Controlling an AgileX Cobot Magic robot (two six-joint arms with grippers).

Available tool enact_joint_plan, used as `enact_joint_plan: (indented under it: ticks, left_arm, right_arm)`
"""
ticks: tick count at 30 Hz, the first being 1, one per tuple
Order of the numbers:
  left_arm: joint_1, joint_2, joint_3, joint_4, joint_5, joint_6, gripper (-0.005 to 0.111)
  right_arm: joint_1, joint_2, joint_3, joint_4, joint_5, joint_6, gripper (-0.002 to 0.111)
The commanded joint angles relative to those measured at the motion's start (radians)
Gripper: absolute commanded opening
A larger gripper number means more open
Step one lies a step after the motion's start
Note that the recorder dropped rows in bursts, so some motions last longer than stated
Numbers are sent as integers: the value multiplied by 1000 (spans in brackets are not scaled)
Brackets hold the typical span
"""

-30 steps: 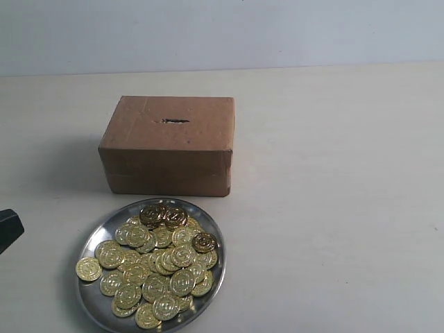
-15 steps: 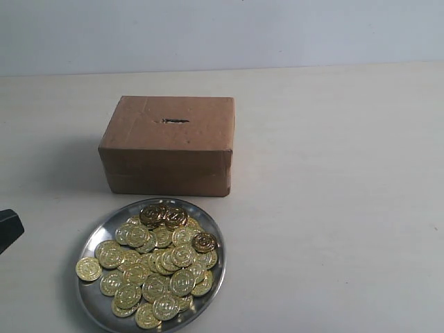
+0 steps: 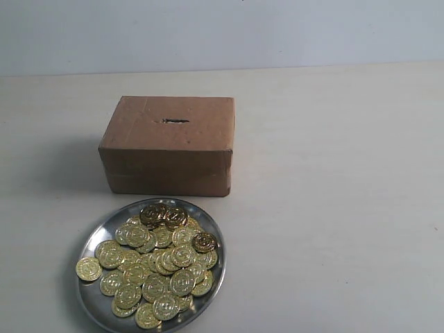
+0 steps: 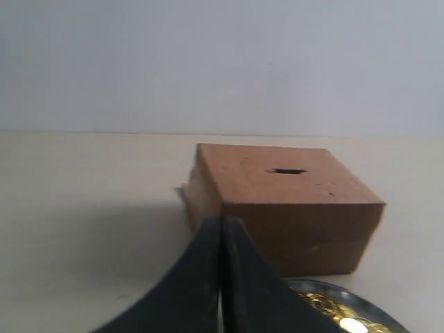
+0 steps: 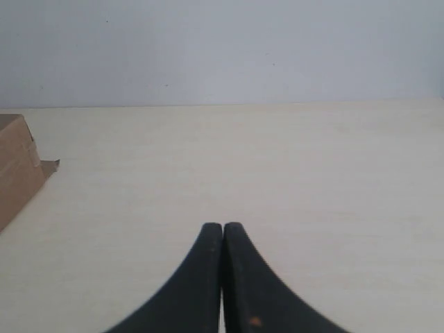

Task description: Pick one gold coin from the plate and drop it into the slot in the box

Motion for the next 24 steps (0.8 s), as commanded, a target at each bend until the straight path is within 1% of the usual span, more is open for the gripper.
enact_joint_plan:
  ticks: [1,4,5,10,24]
  left_arm:
    - [141,-99,3,3,122,24,0]
    - [189,-164,3,3,180,68,0]
    - [204,-173,3,3,218,81,0]
    - [209,-173,3,3,323,78,0]
    - [209,-173,3,-4,330,71,0]
  right_arm:
    - [-5,-7,5,-6,-6,-9,0]
    - [-5,-7,5,-6,-6,-9,0]
    - [-5,-7,5,-6,-6,-9,0]
    - [-5,-7,5,-6,-6,-9,0]
    - [-5,-7,5,-6,-6,-9,0]
